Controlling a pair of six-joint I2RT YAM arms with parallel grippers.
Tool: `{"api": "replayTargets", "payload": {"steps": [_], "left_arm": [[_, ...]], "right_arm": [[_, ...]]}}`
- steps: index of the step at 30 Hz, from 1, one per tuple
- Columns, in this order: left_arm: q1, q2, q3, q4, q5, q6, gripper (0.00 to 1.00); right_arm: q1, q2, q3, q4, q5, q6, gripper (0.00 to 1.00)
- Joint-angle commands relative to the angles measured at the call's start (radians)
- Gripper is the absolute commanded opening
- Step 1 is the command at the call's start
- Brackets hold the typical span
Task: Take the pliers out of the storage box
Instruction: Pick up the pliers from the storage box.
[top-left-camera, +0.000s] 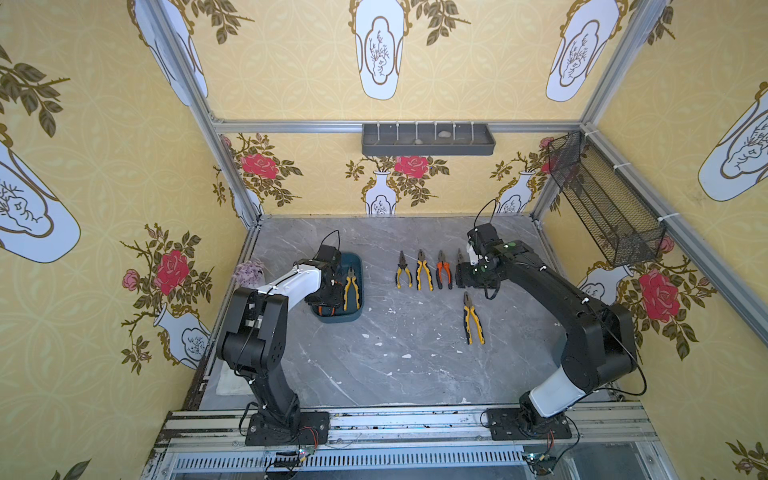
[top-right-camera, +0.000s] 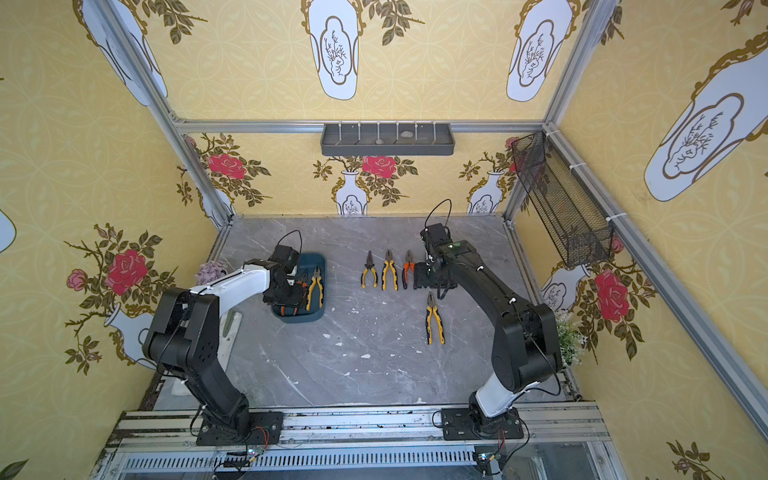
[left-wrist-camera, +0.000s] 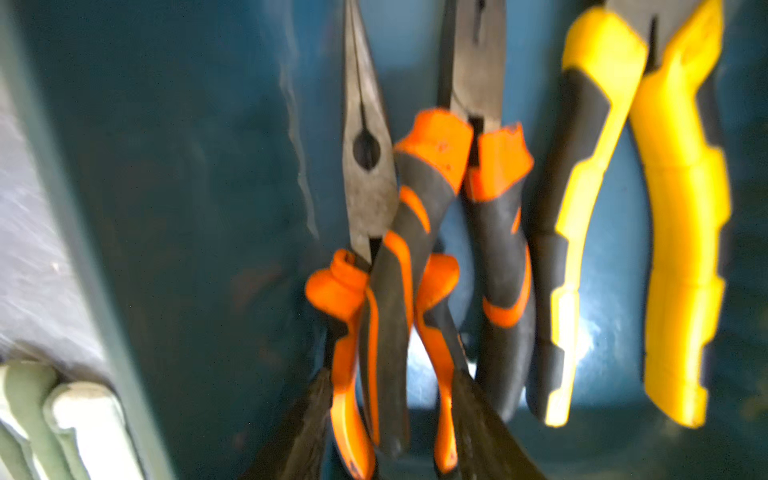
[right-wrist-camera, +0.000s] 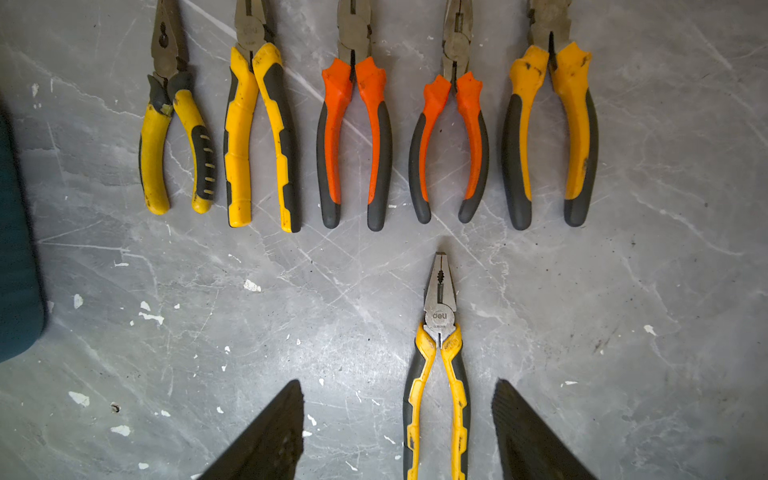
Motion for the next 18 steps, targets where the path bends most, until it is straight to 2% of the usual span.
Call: {"api": "replayTargets", "payload": {"steps": [1,5,11,15,17,18], "left_arm": [[0.003,0.014,0.017,0.010,-0.023,0.001,0.47],[0.004,0.042,0.043,0.003,-0.014,0.004,0.37],[0.009,0.068,0.039,0.008,-0.001,-0.005,0.32],[0.013,0.068,0.033,0.007,0.006,-0.004,0.09],[0.014,0.056,0.036,-0.004,0.003,-0.002,0.00],[0.013,0.044,0.039,-0.014,-0.002,0.000,0.00]], "right_arm": [[-0.001,-0.007,-0.002,0.005,-0.002,-0.002,0.72],[-0.001,-0.004,0.001,0.005,0.001,-0.002,0.72],[-0.001,-0.002,0.003,0.005,0.002,-0.004,0.72],[-0.002,-0.001,0.001,0.007,0.003,-0.005,0.72],[-0.003,-0.001,0.002,0.007,0.005,-0.005,0.72],[-0.002,-0.002,0.000,0.007,0.006,-0.005,0.72]]}}
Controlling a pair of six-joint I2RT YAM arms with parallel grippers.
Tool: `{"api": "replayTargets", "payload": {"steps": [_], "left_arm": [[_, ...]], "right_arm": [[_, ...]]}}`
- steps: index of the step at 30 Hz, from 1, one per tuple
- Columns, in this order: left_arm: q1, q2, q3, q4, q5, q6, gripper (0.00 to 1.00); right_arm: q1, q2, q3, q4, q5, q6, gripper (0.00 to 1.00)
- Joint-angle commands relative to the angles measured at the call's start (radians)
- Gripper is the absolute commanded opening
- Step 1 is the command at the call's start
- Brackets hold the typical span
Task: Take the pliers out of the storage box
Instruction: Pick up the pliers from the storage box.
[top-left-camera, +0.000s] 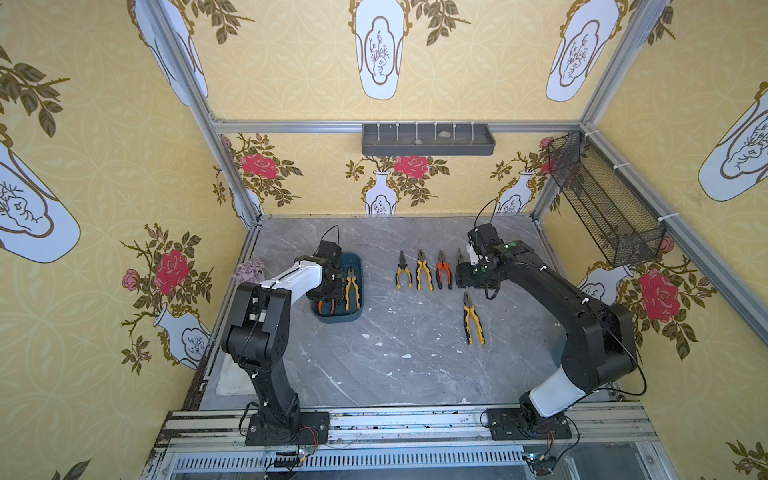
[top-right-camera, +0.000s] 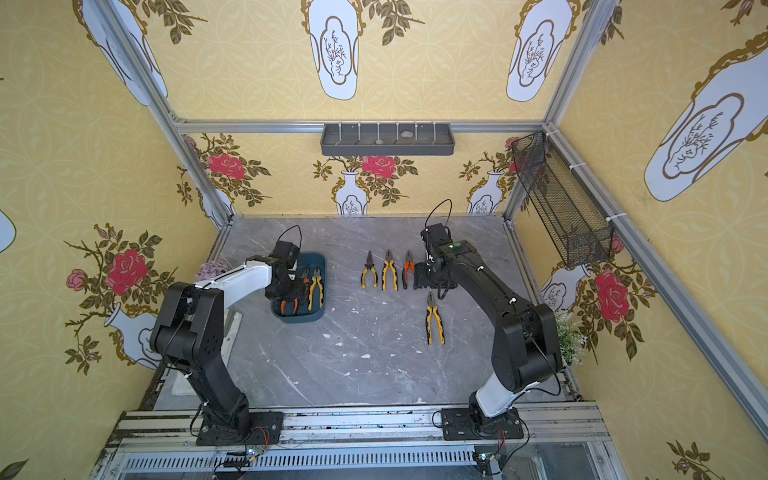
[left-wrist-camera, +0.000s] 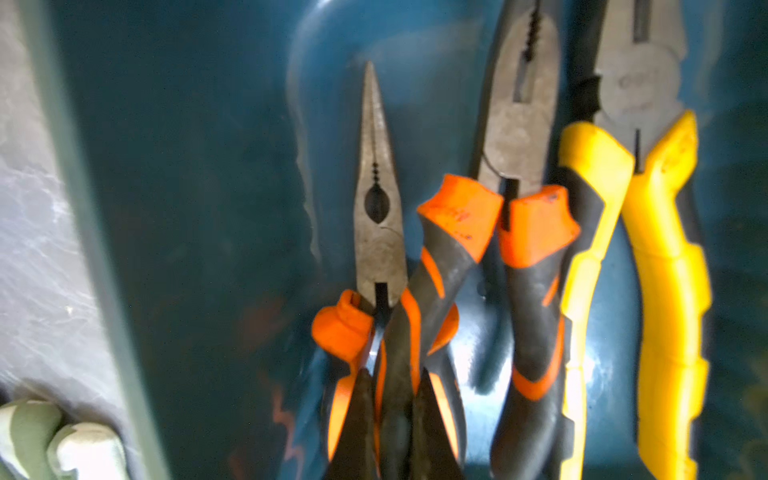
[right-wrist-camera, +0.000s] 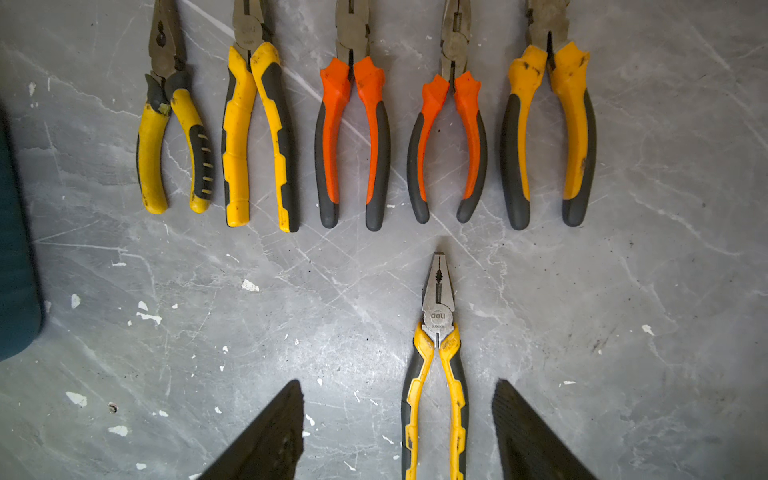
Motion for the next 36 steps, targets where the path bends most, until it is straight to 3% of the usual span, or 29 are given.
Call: {"api": "replayTargets", "payload": {"steps": [1,8,11,15,20,24,30,36], "left_arm": [[0.003,-0.012,0.000,-0.058,-0.007,0.010,0.00],[-0.011,-0.169,0.050,-0.172,-0.113,0.047,0.00],[-0.069,-0.301,0.010,-0.130,-0.176,0.061,0.00],[-0.221,-0.453,-0.097,-0.006,-0.304,0.057,0.00],[-0.419,-0.551,-0.252,0.205,-0.487,0.088,0.00],[-0.485,-0.556,-0.298,0.272,-0.557,0.081,0.00],[-0.518,-0.565,-0.314,0.304,-0.574,0.089,0.00],[-0.523,-0.557,-0.313,0.311,-0.584,0.105,0.00]], "right_arm": [[0.001,-0.004,0.000,0.007,0.006,-0.002,0.72],[0.008,-0.007,0.038,-0.015,0.007,0.020,0.71],[0.075,0.005,0.117,-0.024,0.030,0.059,0.71],[0.231,0.175,0.369,-0.135,0.080,0.157,0.71],[0.297,0.367,0.683,-0.161,-0.100,0.359,0.74],[0.323,0.521,0.969,-0.221,-0.194,0.488,0.74],[0.327,0.570,0.962,-0.109,-0.335,0.602,0.69],[0.363,0.582,0.958,-0.071,-0.364,0.601,0.67]]}}
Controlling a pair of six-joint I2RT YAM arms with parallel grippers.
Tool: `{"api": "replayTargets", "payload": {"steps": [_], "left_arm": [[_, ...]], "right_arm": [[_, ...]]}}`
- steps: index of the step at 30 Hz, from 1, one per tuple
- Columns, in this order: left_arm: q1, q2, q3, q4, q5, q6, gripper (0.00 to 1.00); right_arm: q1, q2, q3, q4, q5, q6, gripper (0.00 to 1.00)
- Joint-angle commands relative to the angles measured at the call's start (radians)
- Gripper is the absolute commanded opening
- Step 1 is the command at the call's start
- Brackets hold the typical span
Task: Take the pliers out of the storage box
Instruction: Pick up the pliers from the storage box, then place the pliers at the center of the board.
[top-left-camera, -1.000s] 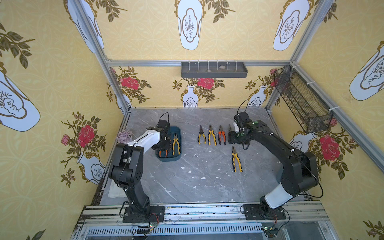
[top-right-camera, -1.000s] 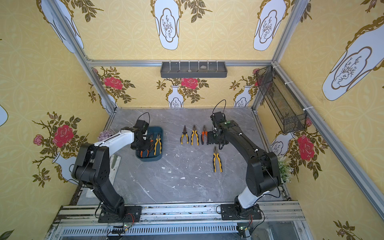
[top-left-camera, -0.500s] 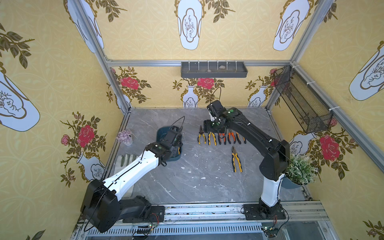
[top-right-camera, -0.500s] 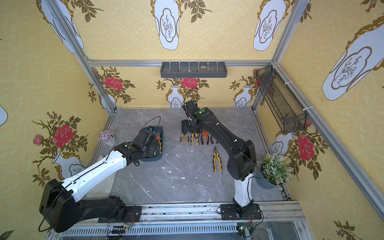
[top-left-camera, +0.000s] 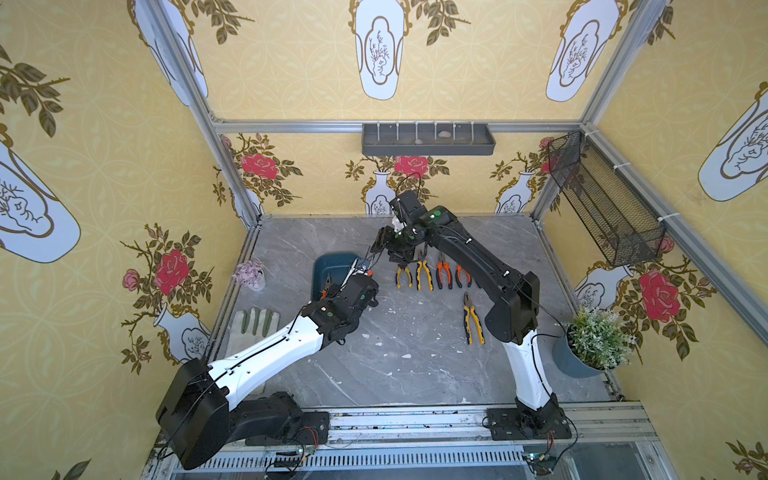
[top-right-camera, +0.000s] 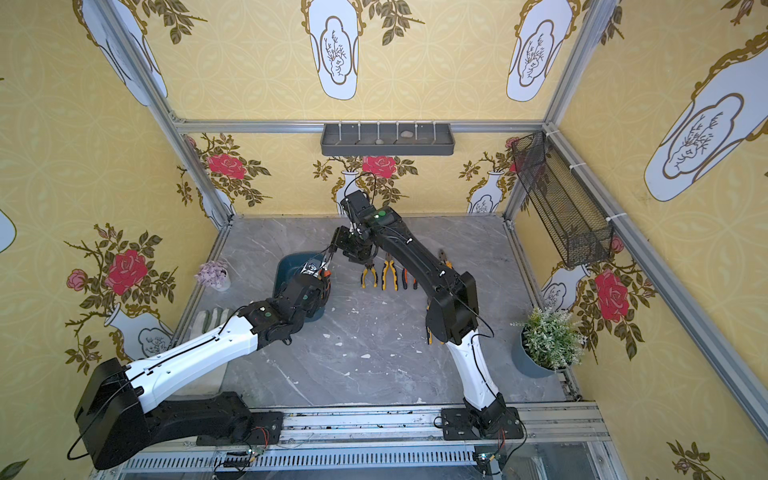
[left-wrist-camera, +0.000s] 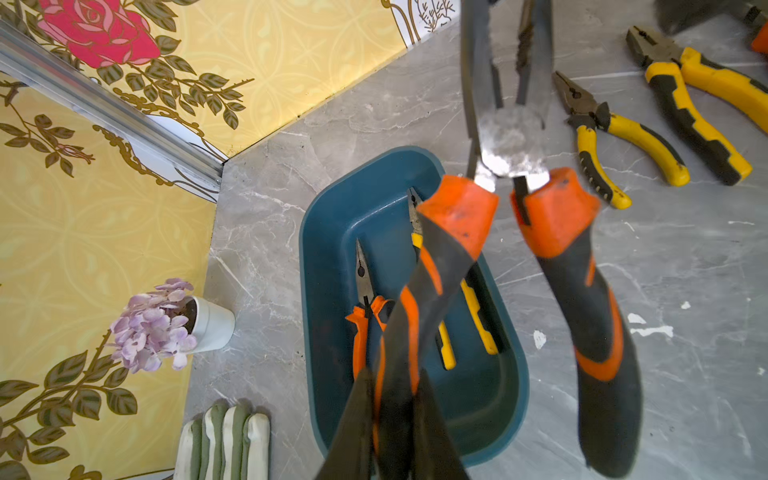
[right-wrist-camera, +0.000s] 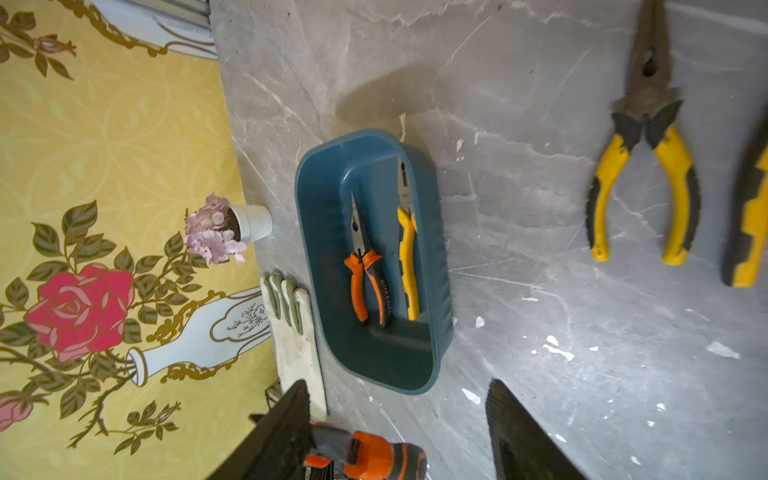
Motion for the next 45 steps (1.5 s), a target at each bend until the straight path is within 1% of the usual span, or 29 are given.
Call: {"api": "replayTargets", "payload": {"steps": [1,7,13,15,17,21,24,27,28,30,33,38,40,41,43,44,45], "left_arm": [[0.000,0.006,-0.005,0.056,-0.027,0.012,0.00],[-0.001,0.023,-0.004,0.050,-0.018,0.004,0.00],[-0.001,0.028,-0.001,0.044,-0.018,0.006,0.00],[-0.001,0.028,0.003,0.044,-0.016,0.005,0.00],[-0.001,0.026,0.012,0.041,-0.011,0.001,0.00],[-0.001,0.022,0.033,0.032,-0.001,-0.002,0.00],[-0.002,0.031,0.046,0.031,-0.001,0.001,0.00],[-0.002,0.042,0.059,0.030,-0.001,0.006,0.00],[-0.002,0.045,0.061,0.029,-0.001,0.006,0.00],[-0.002,0.050,0.068,0.028,-0.003,0.009,0.00],[-0.003,0.058,0.074,0.022,-0.008,0.012,0.00],[-0.004,0.071,0.086,0.014,-0.011,0.003,0.00],[-0.005,0.074,0.093,0.011,-0.006,-0.002,0.00],[-0.005,0.075,0.096,0.007,0.000,-0.004,0.00],[-0.006,0.069,0.104,0.000,0.012,-0.013,0.00],[-0.007,0.067,0.106,-0.003,0.020,-0.021,0.07],[-0.007,0.058,0.104,-0.006,0.030,-0.029,0.26]], "right_arm": [[0.022,-0.007,-0.004,0.072,-0.040,0.015,0.67],[0.064,-0.073,-0.087,0.130,0.007,0.018,0.68],[0.083,-0.157,-0.220,0.192,0.070,0.030,0.67],[0.083,-0.145,-0.210,0.183,0.075,0.025,0.67],[0.082,-0.108,-0.153,0.139,0.107,0.007,0.67],[0.082,-0.047,-0.079,0.115,0.120,-0.013,0.66],[0.083,-0.021,-0.057,0.116,0.159,-0.015,0.64],[0.082,-0.003,-0.044,0.111,0.184,-0.018,0.57],[0.082,-0.001,-0.042,0.111,0.184,-0.018,0.53],[0.084,-0.003,-0.048,0.104,0.187,-0.013,0.38],[0.088,-0.022,-0.068,0.106,0.191,-0.007,0.23],[0.098,-0.055,-0.097,0.106,0.198,0.018,0.21],[0.101,-0.069,-0.117,0.115,0.199,0.031,0.04],[0.101,-0.077,-0.126,0.120,0.198,0.035,0.00],[0.099,-0.083,-0.138,0.124,0.200,0.038,0.00],[0.098,-0.085,-0.141,0.124,0.202,0.037,0.00],[0.096,-0.086,-0.143,0.125,0.201,0.030,0.00]]}}
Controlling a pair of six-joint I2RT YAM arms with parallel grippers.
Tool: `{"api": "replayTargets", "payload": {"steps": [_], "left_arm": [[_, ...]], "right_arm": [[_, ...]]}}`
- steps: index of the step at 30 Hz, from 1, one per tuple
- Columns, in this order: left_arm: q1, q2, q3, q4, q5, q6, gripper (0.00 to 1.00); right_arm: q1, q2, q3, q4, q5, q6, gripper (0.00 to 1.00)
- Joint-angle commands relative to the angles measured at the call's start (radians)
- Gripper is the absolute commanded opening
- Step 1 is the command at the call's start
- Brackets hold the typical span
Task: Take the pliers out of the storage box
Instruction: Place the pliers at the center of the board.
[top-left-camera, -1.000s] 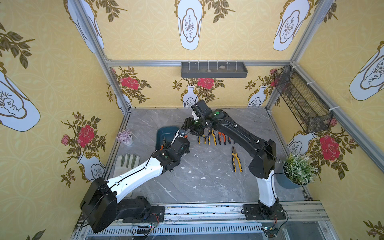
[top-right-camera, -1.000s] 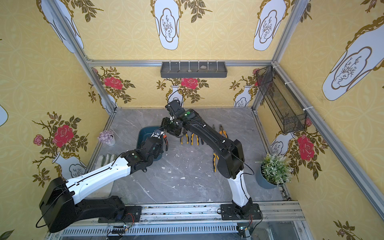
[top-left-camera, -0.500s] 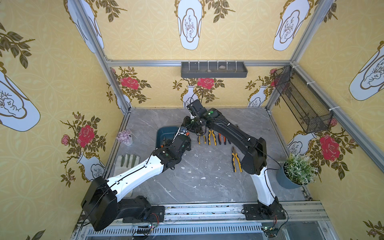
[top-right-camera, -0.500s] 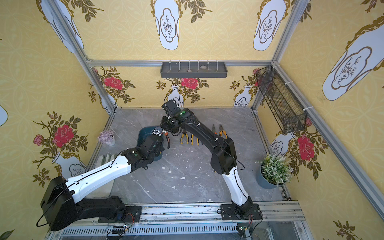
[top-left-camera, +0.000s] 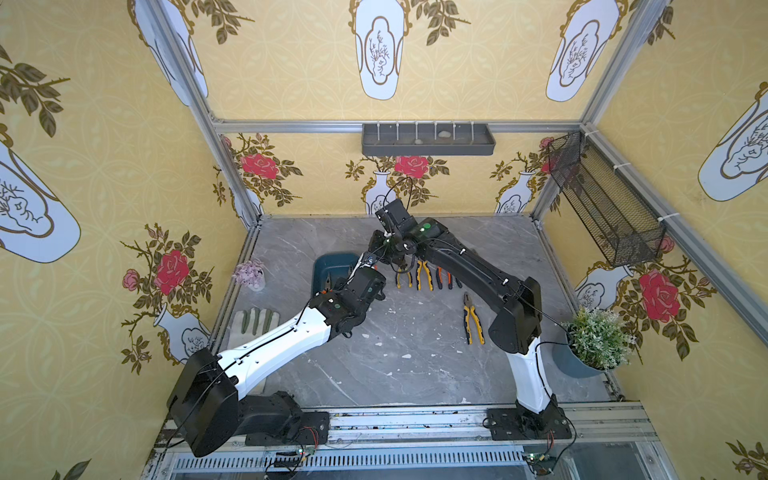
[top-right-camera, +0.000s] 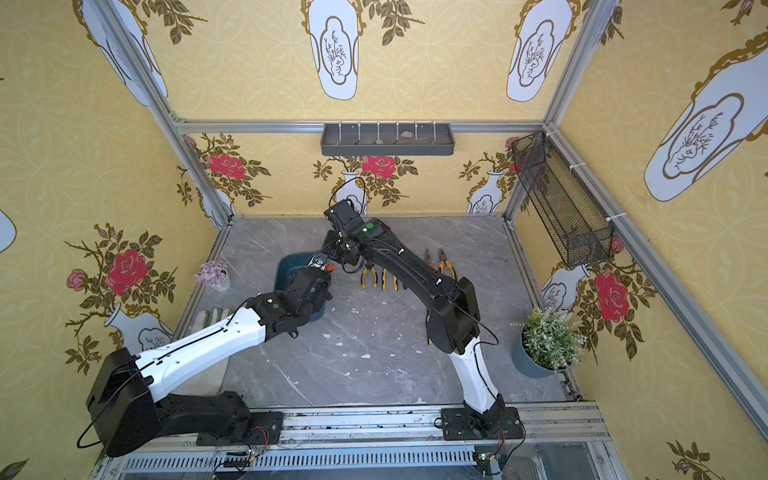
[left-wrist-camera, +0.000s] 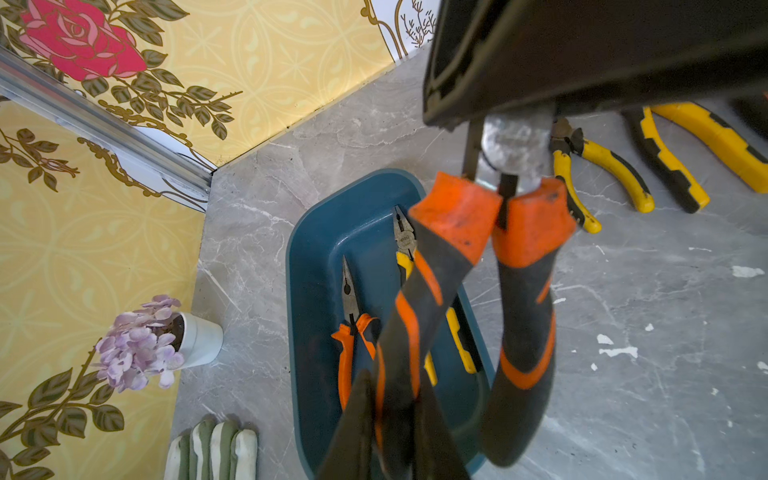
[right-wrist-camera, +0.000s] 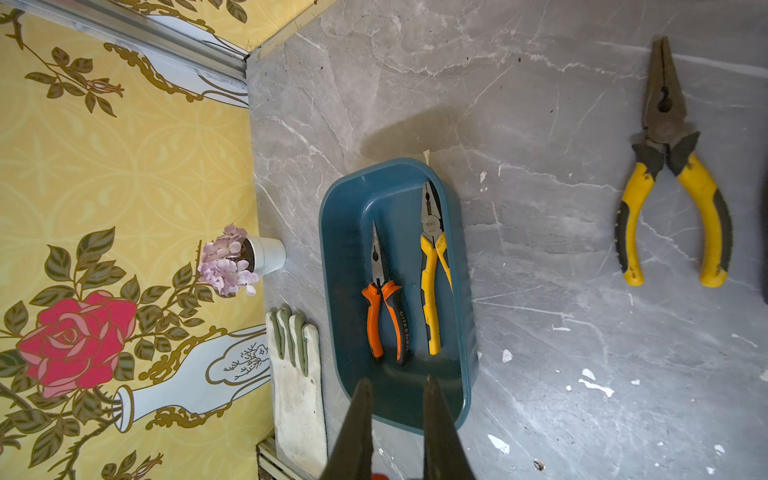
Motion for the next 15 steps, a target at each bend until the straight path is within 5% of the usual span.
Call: {"api": "replayTargets", "payload": {"steps": [1,5,6,15], "left_arm": [[0.002,-0.023,0.001,0.024,0.018,-0.031,0.49],[0.002,-0.107,-0.023,-0.015,0.094,-0.065,0.75],[0.002,-0.131,-0.027,-0.032,0.115,-0.077,0.96],[0.003,-0.329,-0.116,-0.093,0.176,-0.117,0.99]], "right_arm": [[0.000,-0.010,-0.008,-0.040,-0.002,-0.050,0.00],[-0.022,-0.013,-0.020,-0.055,0.003,-0.082,0.00],[-0.033,-0.015,-0.029,-0.058,-0.001,-0.093,0.00],[-0.118,-0.142,-0.285,-0.164,-0.022,-0.309,0.00]]}}
